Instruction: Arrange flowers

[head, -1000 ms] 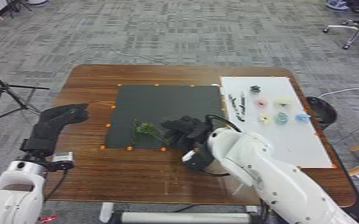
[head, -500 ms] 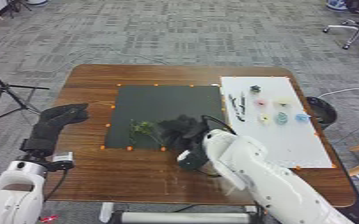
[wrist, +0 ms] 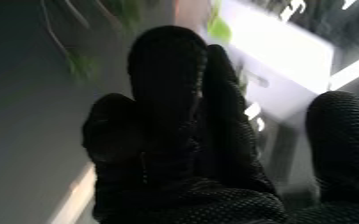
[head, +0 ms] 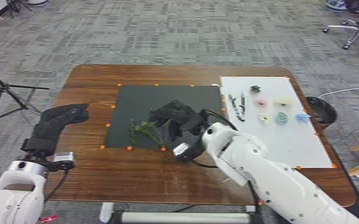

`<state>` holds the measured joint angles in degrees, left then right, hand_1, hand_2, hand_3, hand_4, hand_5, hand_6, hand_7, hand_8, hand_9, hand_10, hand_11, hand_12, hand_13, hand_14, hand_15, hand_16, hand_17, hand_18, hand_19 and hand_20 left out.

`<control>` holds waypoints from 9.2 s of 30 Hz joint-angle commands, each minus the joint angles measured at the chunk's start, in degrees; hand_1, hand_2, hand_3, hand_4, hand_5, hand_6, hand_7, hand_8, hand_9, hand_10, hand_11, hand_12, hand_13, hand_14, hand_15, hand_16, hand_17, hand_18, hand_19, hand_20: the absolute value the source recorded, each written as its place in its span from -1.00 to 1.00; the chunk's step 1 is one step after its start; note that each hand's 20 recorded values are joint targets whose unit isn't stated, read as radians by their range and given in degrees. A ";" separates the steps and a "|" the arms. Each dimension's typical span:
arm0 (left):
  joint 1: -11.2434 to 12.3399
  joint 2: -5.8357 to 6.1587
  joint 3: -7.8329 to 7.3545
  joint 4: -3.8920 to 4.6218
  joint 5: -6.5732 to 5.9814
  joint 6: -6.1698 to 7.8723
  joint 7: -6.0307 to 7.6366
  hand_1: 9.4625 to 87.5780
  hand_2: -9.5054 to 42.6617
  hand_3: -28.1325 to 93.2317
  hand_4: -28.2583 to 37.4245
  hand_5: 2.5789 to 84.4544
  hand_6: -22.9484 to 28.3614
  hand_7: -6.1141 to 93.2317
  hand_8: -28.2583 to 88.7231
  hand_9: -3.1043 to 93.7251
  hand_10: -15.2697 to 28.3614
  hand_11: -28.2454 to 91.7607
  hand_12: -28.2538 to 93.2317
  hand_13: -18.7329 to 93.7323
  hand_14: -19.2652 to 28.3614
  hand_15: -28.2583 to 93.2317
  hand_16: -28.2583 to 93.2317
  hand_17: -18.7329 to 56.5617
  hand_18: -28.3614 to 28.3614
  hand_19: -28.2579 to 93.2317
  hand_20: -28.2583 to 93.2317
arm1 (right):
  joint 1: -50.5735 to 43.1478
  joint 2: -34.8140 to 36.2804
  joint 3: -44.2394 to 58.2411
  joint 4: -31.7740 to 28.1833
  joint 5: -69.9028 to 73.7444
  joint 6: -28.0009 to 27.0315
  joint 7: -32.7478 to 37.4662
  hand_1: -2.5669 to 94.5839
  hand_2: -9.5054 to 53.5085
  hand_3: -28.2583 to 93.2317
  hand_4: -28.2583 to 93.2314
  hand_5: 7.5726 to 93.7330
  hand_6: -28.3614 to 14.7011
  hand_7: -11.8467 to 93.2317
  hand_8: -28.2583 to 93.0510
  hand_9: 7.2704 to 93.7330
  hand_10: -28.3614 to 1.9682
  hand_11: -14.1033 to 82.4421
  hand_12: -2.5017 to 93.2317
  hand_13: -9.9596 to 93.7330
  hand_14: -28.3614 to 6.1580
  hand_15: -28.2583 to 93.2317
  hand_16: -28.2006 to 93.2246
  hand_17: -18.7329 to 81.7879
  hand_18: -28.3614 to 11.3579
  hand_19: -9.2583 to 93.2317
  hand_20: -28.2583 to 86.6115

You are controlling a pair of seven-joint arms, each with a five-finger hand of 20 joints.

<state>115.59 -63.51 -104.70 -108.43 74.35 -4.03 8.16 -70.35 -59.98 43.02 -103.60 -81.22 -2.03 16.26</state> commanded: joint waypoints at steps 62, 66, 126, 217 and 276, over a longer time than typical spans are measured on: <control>1.17 -0.94 -0.82 -0.69 0.26 -0.42 0.39 -0.49 -0.56 0.55 -0.89 0.21 0.00 -0.57 -0.63 0.11 0.37 -0.14 -0.29 0.07 0.62 -0.06 -0.52 -0.27 0.46 -0.32 -0.20 | -10.73 3.26 10.00 -7.94 9.96 1.74 14.32 -0.53 -0.15 0.21 -0.71 0.21 -0.01 -0.65 -0.64 0.25 -0.20 -0.55 -0.74 0.92 0.19 0.23 -0.04 0.58 -0.26 1.00 0.06; 0.99 -0.88 -0.64 -0.53 -0.27 0.93 0.63 -0.49 -0.56 0.55 -0.89 0.21 0.00 -0.58 -0.63 0.12 0.38 -0.14 -0.29 0.07 0.61 -0.06 -0.52 -0.27 0.46 -0.32 -0.20 | -10.19 2.55 9.08 -7.80 9.73 1.51 14.55 -0.52 -0.14 0.20 -0.70 0.20 -0.02 -0.66 -0.63 0.23 -0.22 -0.55 -0.75 0.92 0.19 0.23 -0.03 0.58 -0.25 1.00 0.06; -0.72 -0.85 0.88 0.07 0.11 -0.54 0.47 -0.49 -0.55 0.55 -0.89 0.21 -0.01 -0.57 -0.63 0.12 0.37 -0.14 -0.29 0.07 0.62 -0.05 -0.52 -0.27 0.46 -0.32 -0.20 | -7.05 0.97 3.94 -5.04 4.79 -0.44 15.40 -0.51 -0.14 0.19 -0.69 0.22 -0.01 -0.64 -0.63 0.25 -0.20 -0.55 -0.74 0.92 0.20 0.24 -0.03 0.59 -0.26 1.00 0.08; 1.56 -0.93 1.13 -1.47 -0.72 7.07 4.68 -0.42 -0.67 0.54 -0.82 0.25 -0.02 -0.55 -0.64 0.15 0.36 -0.10 -0.28 0.10 0.61 0.02 -0.52 -0.25 0.51 -0.23 -0.16 | 1.97 7.23 8.01 9.48 -39.54 4.61 13.49 0.33 -1.00 0.33 -0.66 0.65 0.19 -0.32 -0.17 0.93 0.16 -0.39 -0.09 0.99 0.52 0.34 0.05 0.69 -0.12 1.00 0.27; 0.82 -1.22 1.84 -1.35 -0.53 6.17 3.66 -0.42 -0.67 0.54 -0.81 0.26 -0.03 -0.55 -0.64 0.15 0.37 -0.10 -0.28 0.10 0.62 0.02 -0.53 -0.25 0.51 -0.23 -0.16 | -3.98 7.69 9.79 4.58 -43.74 -10.61 11.51 0.55 -1.00 0.20 -0.62 0.55 0.14 -0.41 -0.15 0.75 0.13 -0.48 -0.01 0.92 0.53 0.39 0.05 0.65 -0.01 0.98 0.36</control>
<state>116.45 -64.29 -102.97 -109.44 73.78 2.40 11.89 -72.99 -53.13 53.53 -99.83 -123.79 -13.44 29.61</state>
